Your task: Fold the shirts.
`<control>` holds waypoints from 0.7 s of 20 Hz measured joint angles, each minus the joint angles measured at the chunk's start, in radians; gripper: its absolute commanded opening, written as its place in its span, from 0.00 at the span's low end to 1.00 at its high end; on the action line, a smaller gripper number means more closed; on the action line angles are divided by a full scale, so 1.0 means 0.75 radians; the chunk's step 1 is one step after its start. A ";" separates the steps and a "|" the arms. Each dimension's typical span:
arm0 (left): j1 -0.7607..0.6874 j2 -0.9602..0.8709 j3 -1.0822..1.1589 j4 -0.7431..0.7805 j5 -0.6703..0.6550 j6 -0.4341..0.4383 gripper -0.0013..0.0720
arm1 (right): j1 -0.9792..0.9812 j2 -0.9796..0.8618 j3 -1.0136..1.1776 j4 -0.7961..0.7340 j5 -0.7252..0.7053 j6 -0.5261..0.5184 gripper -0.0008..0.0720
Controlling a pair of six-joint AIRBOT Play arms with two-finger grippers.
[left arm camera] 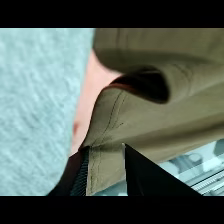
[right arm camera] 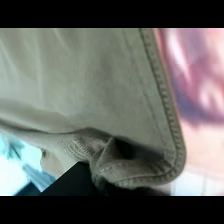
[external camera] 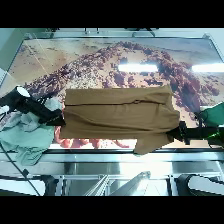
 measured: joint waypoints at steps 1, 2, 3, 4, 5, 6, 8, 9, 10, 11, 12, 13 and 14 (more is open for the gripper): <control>-0.001 -0.036 0.035 -0.047 0.001 0.010 0.41 | 0.000 -0.001 0.006 0.018 -0.014 -0.004 0.23; -0.001 -0.069 0.067 -0.089 -0.003 0.016 0.41 | 0.000 -0.001 0.010 0.038 -0.015 -0.005 0.43; -0.001 -0.096 0.093 -0.112 -0.020 0.020 0.41 | -0.002 0.000 0.015 0.051 -0.003 -0.009 0.46; -0.001 -0.118 0.114 -0.126 -0.047 0.025 0.41 | -0.007 0.000 0.023 0.051 0.006 -0.009 0.46; 0.003 -0.137 0.133 -0.135 -0.079 0.029 0.41 | -0.019 -0.001 0.038 0.032 0.017 -0.009 0.52; 0.010 -0.148 0.146 -0.145 -0.111 0.031 0.41 | -0.036 -0.001 0.057 0.007 0.039 -0.009 0.62; 0.025 -0.151 0.158 -0.133 -0.172 0.035 0.41 | -0.092 -0.002 0.105 -0.044 0.096 -0.008 0.61; 0.038 -0.143 0.163 -0.126 -0.192 0.035 0.41 | -0.127 -0.002 0.121 -0.069 0.121 -0.008 0.61; 0.053 -0.124 0.165 -0.131 -0.228 0.035 0.41 | -0.166 -0.002 0.129 -0.084 0.144 -0.007 0.62; 0.066 -0.100 0.163 -0.142 -0.253 0.038 0.41 | -0.200 -0.002 0.128 -0.103 0.168 -0.003 0.70; 0.082 -0.070 0.148 -0.153 -0.267 0.040 0.41 | -0.229 -0.002 0.115 -0.106 0.189 0.002 0.88; 0.101 -0.037 0.125 -0.155 -0.277 0.051 0.41 | -0.251 0.000 0.094 -0.100 0.209 0.002 0.90; 0.123 0.000 0.092 -0.157 -0.274 0.064 0.41 | -0.264 0.001 0.069 -0.100 0.214 0.004 0.90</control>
